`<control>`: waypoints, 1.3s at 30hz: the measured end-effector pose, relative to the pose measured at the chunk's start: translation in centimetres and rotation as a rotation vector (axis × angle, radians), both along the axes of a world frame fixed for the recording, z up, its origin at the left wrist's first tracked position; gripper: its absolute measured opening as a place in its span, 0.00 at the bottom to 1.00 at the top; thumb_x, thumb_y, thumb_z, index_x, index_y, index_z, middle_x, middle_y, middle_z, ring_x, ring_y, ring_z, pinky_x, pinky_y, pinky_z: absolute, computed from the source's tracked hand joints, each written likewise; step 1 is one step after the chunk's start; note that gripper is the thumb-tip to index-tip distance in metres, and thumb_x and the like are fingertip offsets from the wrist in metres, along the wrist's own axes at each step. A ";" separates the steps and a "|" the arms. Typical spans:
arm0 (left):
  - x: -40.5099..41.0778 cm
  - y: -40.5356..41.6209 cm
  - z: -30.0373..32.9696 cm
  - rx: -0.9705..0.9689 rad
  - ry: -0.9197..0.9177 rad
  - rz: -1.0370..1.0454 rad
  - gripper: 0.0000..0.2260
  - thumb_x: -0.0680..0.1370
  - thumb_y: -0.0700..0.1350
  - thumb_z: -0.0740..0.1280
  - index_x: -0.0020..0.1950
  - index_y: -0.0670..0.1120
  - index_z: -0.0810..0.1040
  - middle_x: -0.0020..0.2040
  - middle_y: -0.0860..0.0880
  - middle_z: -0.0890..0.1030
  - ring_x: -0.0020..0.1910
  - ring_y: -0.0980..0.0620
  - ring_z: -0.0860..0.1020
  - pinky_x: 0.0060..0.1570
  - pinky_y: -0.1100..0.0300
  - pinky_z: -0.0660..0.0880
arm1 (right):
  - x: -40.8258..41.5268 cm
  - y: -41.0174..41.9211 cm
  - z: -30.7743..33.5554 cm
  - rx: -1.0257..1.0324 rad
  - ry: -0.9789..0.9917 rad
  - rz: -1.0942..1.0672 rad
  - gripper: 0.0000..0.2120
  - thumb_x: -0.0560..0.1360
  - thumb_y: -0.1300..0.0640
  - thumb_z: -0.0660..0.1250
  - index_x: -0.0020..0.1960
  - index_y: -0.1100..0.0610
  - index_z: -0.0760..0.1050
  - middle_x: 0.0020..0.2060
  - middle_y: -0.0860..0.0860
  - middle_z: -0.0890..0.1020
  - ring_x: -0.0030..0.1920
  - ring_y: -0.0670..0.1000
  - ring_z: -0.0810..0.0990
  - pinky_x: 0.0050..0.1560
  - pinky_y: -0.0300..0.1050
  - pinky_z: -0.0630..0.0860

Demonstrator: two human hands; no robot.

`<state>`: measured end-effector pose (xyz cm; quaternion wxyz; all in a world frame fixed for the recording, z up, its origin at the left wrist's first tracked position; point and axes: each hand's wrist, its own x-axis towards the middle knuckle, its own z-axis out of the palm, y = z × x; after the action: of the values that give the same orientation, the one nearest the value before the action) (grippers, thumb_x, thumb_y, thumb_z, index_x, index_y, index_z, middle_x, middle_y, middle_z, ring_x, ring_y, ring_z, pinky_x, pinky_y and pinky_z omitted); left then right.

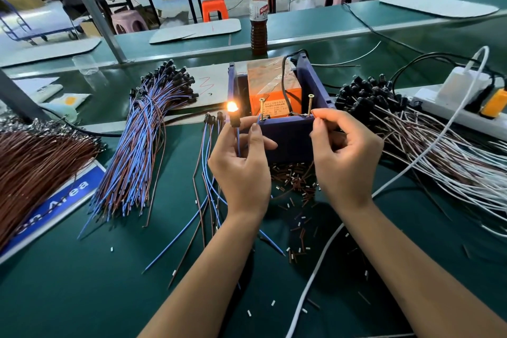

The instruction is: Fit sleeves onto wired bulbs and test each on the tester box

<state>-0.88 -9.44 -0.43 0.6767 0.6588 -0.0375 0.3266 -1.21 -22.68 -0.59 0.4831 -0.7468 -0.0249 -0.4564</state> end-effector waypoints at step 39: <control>2.5 16.9 10.7 -0.533 0.711 -1.297 0.15 0.85 0.43 0.55 0.55 0.38 0.79 0.43 0.40 0.82 0.23 0.62 0.51 0.19 0.69 0.51 | -0.3 11.5 7.2 0.592 0.930 1.467 0.25 0.78 0.33 0.63 0.63 0.52 0.72 0.58 0.60 0.78 0.52 0.63 0.84 0.61 0.61 0.76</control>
<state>1.65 7.49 10.25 0.8388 0.3858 -0.1161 -0.3661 -1.56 -11.22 6.62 0.7846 -0.4980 -0.1782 0.3234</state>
